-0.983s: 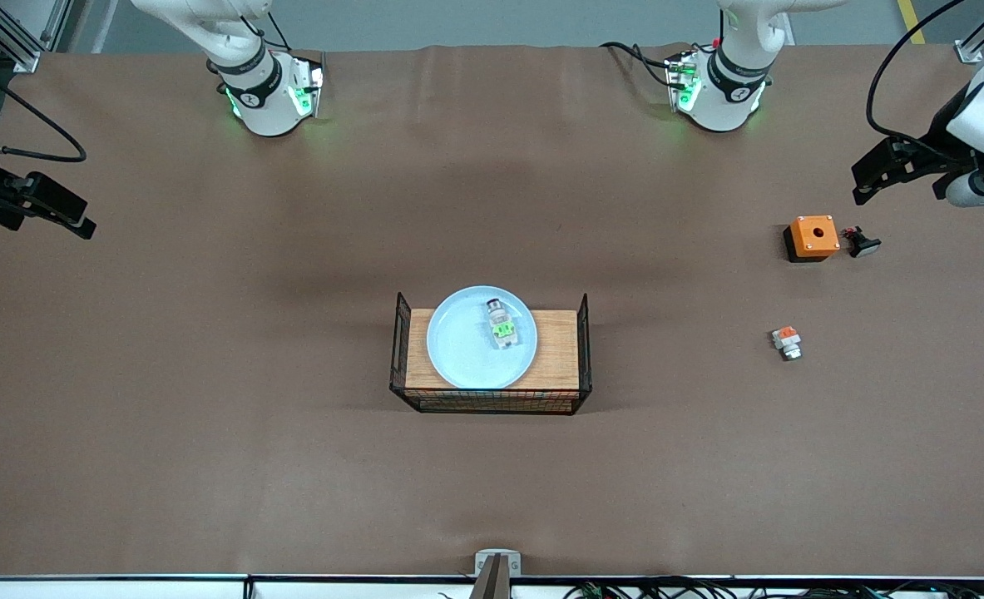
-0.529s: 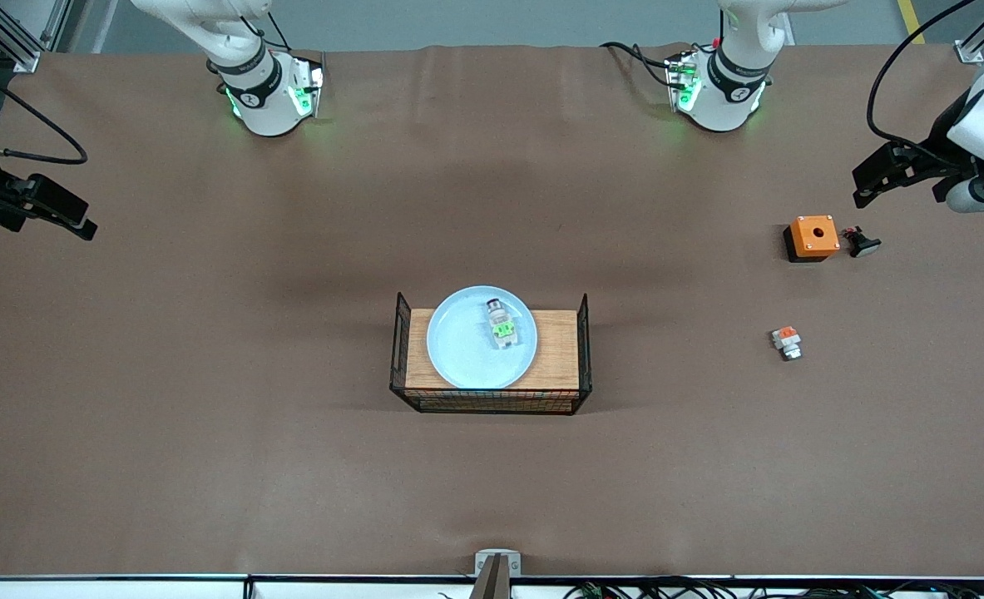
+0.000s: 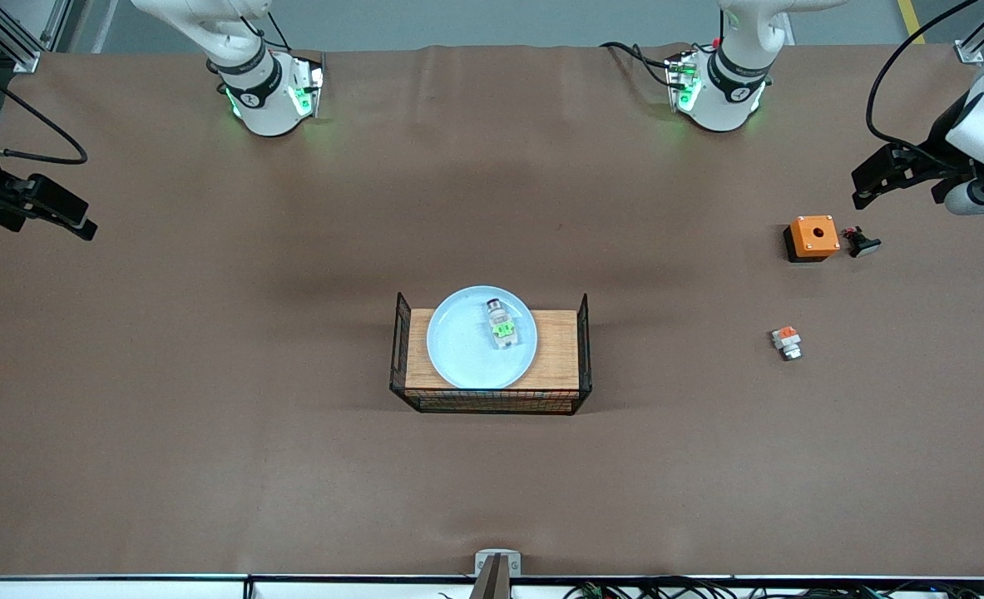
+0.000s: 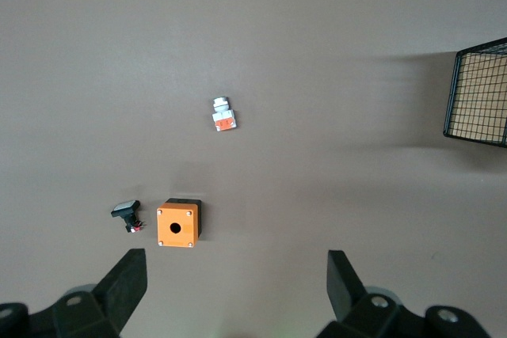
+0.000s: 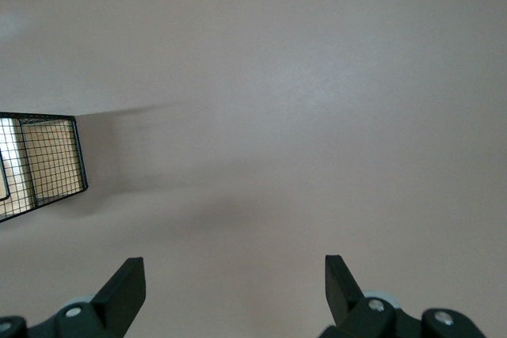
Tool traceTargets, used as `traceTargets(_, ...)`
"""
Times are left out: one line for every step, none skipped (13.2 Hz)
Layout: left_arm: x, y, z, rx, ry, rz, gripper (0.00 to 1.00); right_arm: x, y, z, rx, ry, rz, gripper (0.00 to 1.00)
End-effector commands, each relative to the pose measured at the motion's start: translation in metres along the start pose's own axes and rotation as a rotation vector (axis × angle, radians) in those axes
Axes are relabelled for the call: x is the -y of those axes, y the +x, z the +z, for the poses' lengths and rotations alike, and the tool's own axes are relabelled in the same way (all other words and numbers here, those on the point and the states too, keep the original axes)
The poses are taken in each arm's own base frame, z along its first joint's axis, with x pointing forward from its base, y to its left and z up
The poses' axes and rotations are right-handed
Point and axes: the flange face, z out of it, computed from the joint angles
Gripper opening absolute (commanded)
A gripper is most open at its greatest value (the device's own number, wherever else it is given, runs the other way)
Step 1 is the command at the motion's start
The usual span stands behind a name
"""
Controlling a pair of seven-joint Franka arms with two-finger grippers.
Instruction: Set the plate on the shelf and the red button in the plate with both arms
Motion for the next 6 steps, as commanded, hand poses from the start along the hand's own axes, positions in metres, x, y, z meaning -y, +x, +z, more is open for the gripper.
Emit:
traceTargets(0.0032,0.0023,-0.0034,0.008,-0.017,0.017,1.00,0.0016,0.0028,-0.0028,-0.001,0.010,-0.012,1.00)
traceTargets(0.0032,0.0023,-0.0027,0.009,-0.017,0.017,1.00,0.0024,0.0027,-0.0028,-0.001,0.010,-0.014,1.00)
traceTargets(0.0024,0.0027,-0.0020,0.011,-0.017,0.019,1.00,0.0016,0.0028,-0.0028,-0.001,0.010,-0.012,1.00)
traceTargets(0.0025,0.0036,-0.0011,0.012,-0.016,0.019,1.00,0.0024,0.0027,-0.0028,-0.001,0.010,-0.014,1.00)
traceTargets(0.0025,0.0031,-0.0011,0.012,-0.016,0.019,1.00,0.0016,0.0028,-0.0028,-0.001,0.010,-0.012,1.00)
traceTargets(0.0022,0.0029,-0.0010,0.014,-0.019,0.019,1.00,0.0016,0.0028,-0.0028,-0.001,0.010,-0.012,1.00)
